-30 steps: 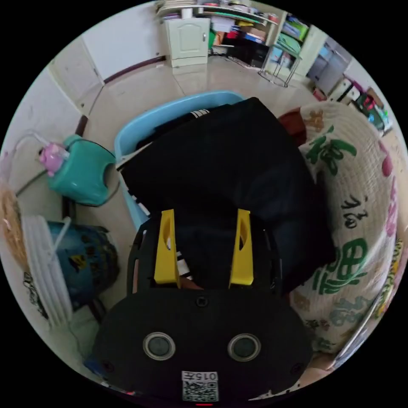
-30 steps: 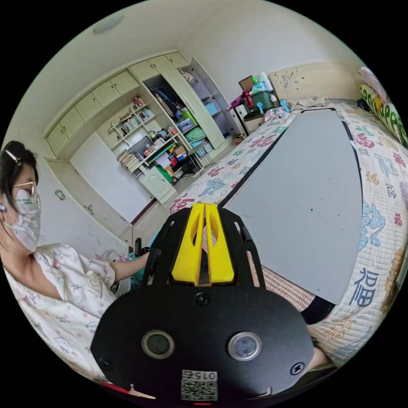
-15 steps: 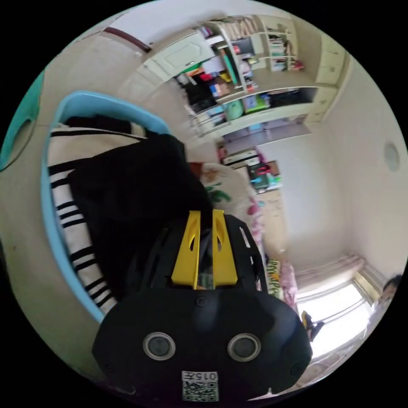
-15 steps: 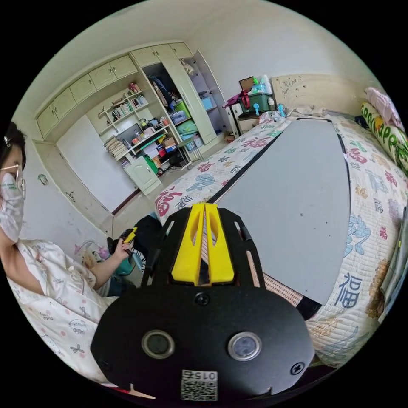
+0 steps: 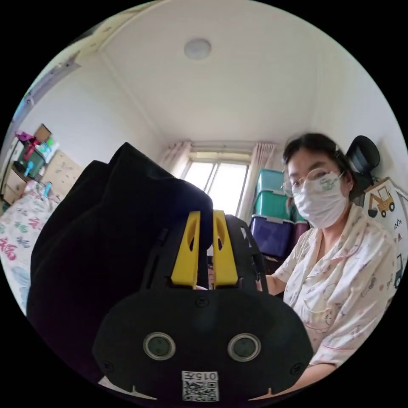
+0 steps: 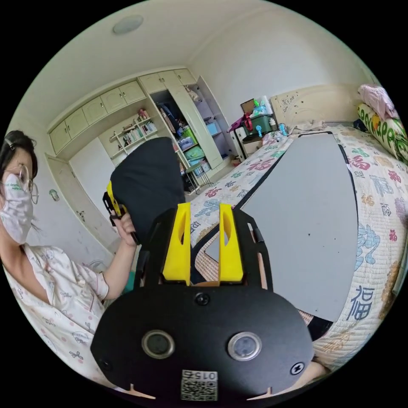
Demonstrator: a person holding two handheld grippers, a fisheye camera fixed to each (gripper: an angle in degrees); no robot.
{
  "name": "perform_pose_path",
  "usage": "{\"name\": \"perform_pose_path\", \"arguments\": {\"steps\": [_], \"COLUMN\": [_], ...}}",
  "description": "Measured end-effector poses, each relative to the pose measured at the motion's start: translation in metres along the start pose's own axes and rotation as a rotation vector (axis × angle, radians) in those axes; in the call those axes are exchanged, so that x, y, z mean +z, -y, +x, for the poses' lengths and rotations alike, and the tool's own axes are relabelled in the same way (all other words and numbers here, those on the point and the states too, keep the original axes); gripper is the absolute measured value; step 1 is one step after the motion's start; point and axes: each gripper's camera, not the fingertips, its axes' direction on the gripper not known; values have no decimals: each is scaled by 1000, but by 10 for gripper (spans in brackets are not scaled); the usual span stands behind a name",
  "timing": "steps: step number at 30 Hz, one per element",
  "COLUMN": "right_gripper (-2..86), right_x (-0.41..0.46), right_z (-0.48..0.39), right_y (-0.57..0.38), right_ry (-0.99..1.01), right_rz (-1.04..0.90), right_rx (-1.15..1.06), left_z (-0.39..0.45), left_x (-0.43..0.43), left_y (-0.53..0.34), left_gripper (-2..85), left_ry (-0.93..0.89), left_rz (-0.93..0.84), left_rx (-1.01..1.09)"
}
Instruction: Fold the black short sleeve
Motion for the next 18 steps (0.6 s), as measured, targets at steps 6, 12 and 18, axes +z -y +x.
{"name": "perform_pose_path", "arguments": {"steps": [6,12,18], "right_gripper": [116,114,115], "right_x": [-35,-60,-52], "right_z": [49,81,101], "right_y": [18,38,71], "right_ry": [-364,-300,-148], "right_rz": [93,176,106], "right_rx": [272,342,343], "left_z": [-49,-32,-41], "left_x": [190,263,213], "left_y": [-133,-208,-229], "left_gripper": [18,6,60], "left_ry": [289,115,264], "left_rz": [-409,-533,-475], "left_rx": [-237,-189,-234]}}
